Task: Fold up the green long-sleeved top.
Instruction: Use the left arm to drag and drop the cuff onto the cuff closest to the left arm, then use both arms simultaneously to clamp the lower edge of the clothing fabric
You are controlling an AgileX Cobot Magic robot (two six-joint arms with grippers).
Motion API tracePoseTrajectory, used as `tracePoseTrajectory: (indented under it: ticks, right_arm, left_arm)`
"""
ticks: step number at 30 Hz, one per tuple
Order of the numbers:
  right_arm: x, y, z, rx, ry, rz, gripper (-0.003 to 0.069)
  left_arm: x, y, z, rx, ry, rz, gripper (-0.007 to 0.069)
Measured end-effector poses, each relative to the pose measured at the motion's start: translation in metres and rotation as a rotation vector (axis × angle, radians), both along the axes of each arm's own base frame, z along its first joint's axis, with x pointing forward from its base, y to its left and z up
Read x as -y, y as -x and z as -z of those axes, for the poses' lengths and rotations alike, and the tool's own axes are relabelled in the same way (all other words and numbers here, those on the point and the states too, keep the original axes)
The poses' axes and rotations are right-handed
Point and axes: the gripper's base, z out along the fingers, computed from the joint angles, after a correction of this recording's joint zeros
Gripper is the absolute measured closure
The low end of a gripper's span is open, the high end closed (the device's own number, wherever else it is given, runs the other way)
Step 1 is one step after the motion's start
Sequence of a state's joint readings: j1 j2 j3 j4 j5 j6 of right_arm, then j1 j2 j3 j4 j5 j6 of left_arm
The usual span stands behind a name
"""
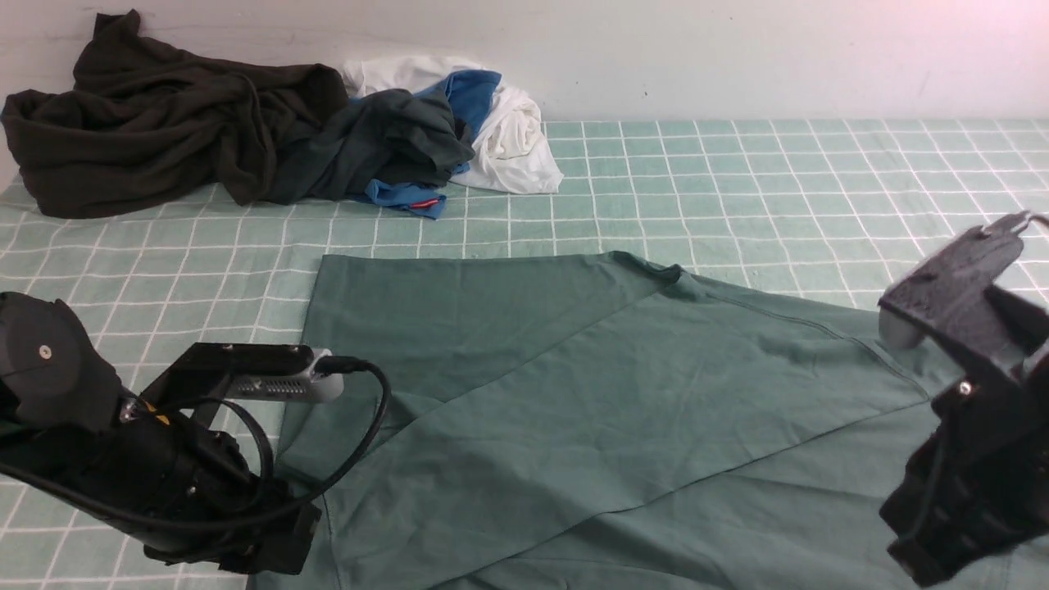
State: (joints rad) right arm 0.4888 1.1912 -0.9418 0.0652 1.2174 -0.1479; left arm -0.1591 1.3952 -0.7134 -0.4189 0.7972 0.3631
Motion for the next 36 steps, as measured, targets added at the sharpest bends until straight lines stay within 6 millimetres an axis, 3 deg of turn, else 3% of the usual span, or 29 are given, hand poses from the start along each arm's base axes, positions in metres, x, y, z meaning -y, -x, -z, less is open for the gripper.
tracePoseTrajectory:
  ticks: [1, 2, 8, 9, 13, 18, 24, 36]
  right_arm:
    - [0.0, 0.001, 0.0, -0.002, 0.004, -0.002, 0.0673]
    - [-0.005, 0.006, -0.001, -0.001, 0.009, -0.026, 0.0673]
    - [-0.013, 0.025, -0.014, 0.029, -0.06, -0.075, 0.0673]
    - [-0.014, 0.032, -0.019, 0.037, -0.088, -0.087, 0.0673]
    - [-0.012, 0.042, -0.028, 0.061, -0.128, -0.103, 0.0673]
    - [-0.01, 0.044, -0.03, 0.068, -0.131, -0.103, 0.0673]
    - [-0.01, 0.044, -0.03, 0.067, -0.13, -0.104, 0.0673]
    - [-0.01, 0.044, -0.03, 0.067, -0.13, -0.103, 0.0673]
  left_arm:
    - [0.0, 0.001, 0.0, -0.005, -0.001, 0.013, 0.0249]
    - [0.004, 0.009, -0.005, -0.02, 0.001, 0.084, 0.0186]
    - [0.035, 0.043, -0.015, -0.047, -0.083, 0.412, 0.0144]
    - [0.048, 0.062, -0.011, -0.065, -0.143, 0.568, 0.0144]
    - [0.062, 0.1, 0.01, -0.091, -0.296, 0.875, 0.0144]
    - [0.066, 0.124, 0.031, -0.027, -0.368, 1.062, 0.0144]
    - [0.068, 0.123, 0.045, 0.007, -0.396, 1.096, 0.0146]
    - [0.067, 0.112, 0.047, 0.081, -0.472, 0.979, 0.0146]
